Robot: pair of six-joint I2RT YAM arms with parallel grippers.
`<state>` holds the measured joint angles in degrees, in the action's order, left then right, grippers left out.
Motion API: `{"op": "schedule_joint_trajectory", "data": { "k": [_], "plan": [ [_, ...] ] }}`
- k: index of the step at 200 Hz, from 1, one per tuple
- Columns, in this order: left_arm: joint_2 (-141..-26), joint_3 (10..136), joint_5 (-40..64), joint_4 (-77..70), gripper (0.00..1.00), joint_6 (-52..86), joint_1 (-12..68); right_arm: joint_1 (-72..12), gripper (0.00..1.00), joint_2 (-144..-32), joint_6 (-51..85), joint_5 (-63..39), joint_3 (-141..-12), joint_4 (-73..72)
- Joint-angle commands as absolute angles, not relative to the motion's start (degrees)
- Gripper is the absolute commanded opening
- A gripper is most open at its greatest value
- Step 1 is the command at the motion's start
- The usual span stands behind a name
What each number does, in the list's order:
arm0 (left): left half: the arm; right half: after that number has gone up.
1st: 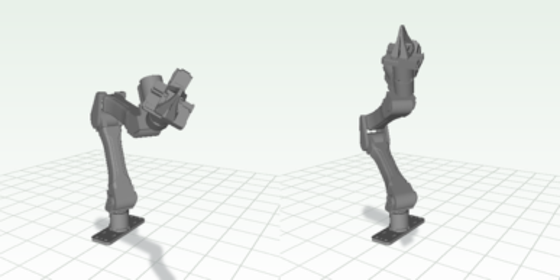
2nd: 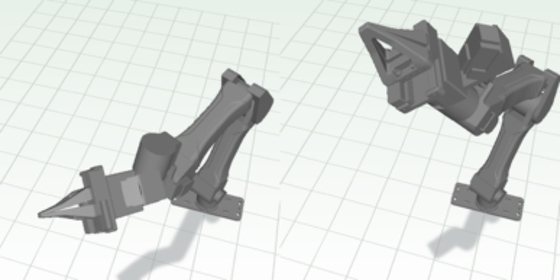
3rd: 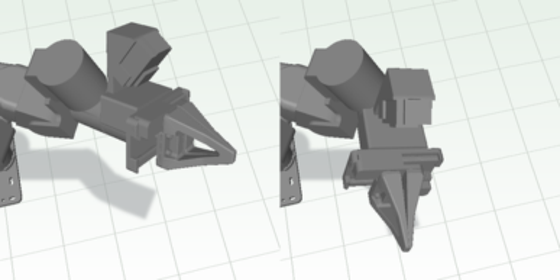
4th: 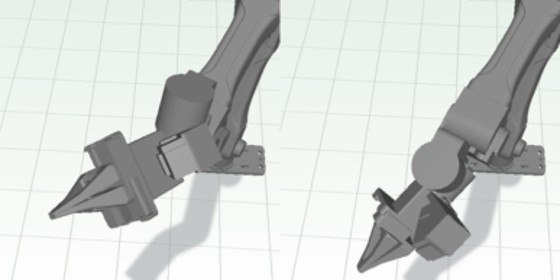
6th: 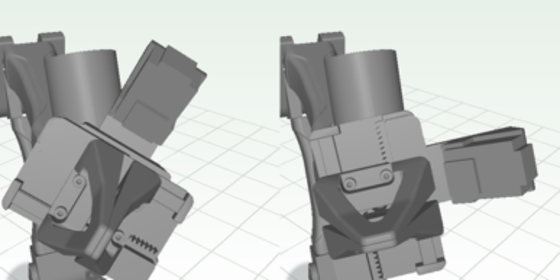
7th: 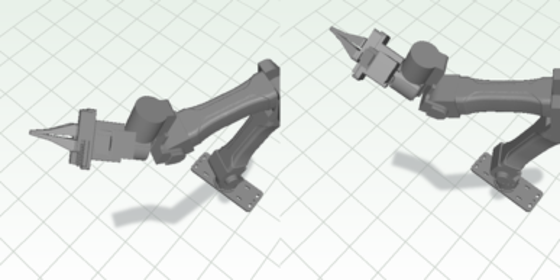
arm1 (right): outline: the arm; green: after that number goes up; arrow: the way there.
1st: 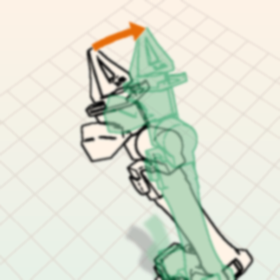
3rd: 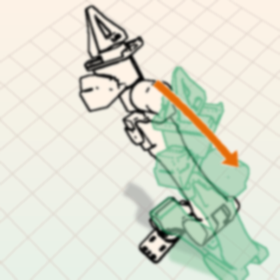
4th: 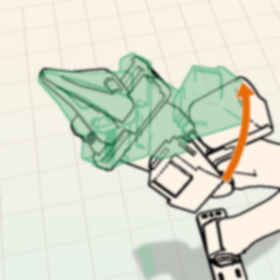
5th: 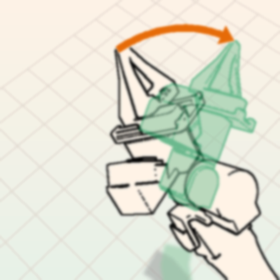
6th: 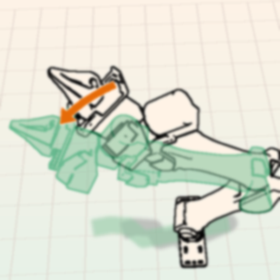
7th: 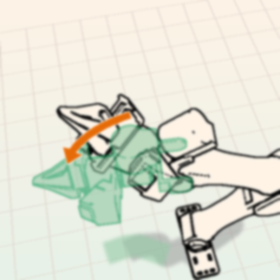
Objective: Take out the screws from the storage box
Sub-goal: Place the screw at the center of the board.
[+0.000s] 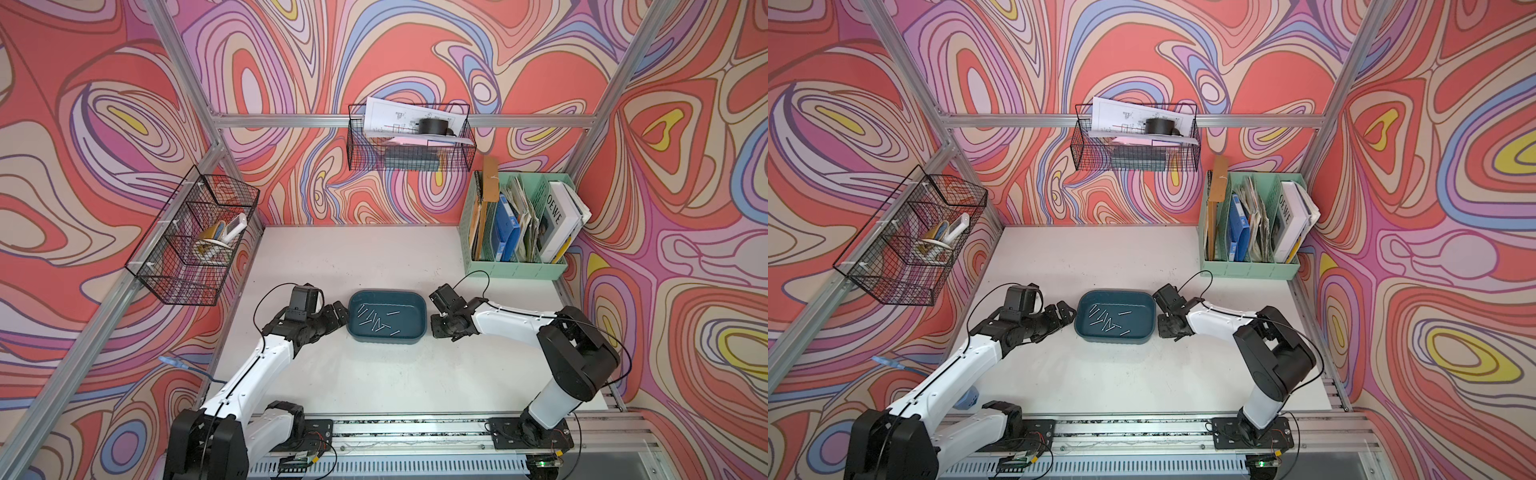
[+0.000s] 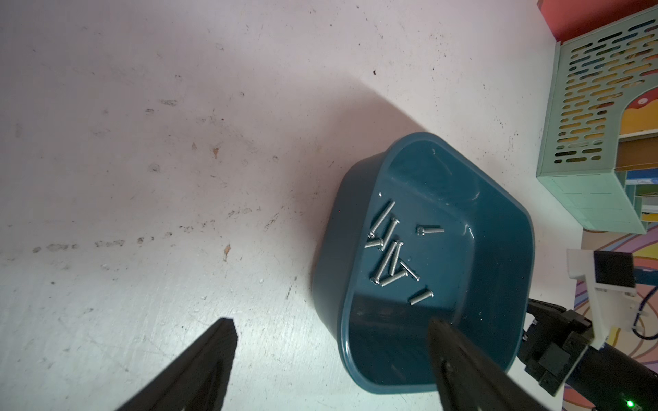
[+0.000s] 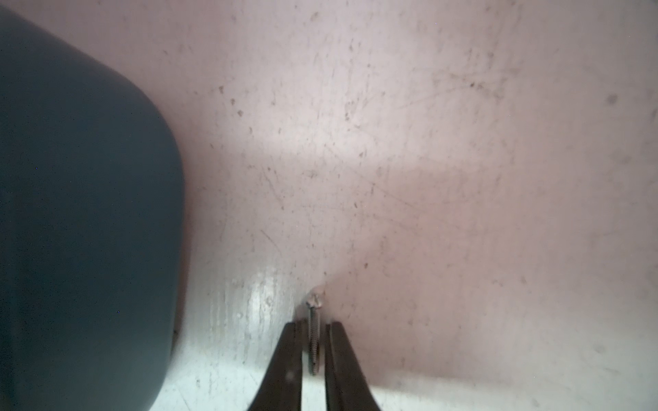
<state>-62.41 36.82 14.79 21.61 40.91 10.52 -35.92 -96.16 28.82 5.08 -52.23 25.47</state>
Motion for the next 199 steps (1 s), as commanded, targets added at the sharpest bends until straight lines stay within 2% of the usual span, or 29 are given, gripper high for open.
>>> {"op": "schedule_joint_trajectory", "data": {
  "k": [1,35,65,115,159,199],
  "plan": [
    [-62.17,38.23,13.72,23.07,0.90,40.09,10.72,-35.77,0.16,-93.24,29.00,5.38,-54.24,27.61],
    [-62.02,38.46,12.90,23.33,0.89,39.99,10.72,-35.98,0.20,-86.54,29.70,5.94,-59.49,33.42],
    [-62.17,38.32,12.56,22.74,0.90,40.33,10.71,-38.79,0.29,-84.81,31.90,5.11,-66.96,34.86],
    [-62.73,38.45,11.95,22.90,0.89,40.88,10.72,-48.32,0.31,-103.89,30.11,6.39,-83.06,35.70],
    [-61.82,38.84,10.73,24.39,0.89,40.39,10.72,-51.14,0.29,-118.76,27.09,6.71,-94.15,37.26],
    [-61.82,38.76,10.64,24.78,0.89,40.61,10.72,-51.76,0.30,-125.02,27.63,5.73,-96.75,36.13]
  ]
}}
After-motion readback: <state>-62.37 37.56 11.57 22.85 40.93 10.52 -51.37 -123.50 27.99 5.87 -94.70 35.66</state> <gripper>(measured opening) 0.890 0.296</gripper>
